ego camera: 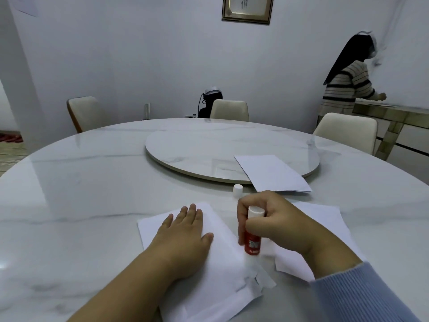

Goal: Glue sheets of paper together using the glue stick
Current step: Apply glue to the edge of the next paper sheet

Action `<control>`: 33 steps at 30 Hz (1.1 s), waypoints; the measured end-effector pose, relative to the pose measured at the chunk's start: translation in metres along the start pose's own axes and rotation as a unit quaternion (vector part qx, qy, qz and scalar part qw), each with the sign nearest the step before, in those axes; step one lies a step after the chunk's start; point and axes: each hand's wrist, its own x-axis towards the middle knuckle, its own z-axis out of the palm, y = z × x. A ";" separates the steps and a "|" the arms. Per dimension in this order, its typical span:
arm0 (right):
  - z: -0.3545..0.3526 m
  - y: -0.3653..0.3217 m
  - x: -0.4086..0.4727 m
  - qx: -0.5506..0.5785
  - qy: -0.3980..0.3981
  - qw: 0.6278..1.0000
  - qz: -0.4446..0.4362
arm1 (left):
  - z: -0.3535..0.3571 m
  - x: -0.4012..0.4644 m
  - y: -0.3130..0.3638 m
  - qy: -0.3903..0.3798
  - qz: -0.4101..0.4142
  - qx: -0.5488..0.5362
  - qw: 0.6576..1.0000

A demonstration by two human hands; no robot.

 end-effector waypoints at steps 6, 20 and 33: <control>-0.016 0.003 -0.008 0.191 -0.036 0.981 -0.011 | -0.018 0.002 0.000 -0.076 0.038 0.029 0.996; 0.001 0.027 0.013 0.110 0.310 0.942 -0.066 | -0.034 -0.006 0.003 -0.113 0.081 0.026 0.990; 0.015 0.028 0.020 0.054 0.246 0.967 -0.040 | -0.023 -0.010 0.008 -0.106 0.068 0.016 0.992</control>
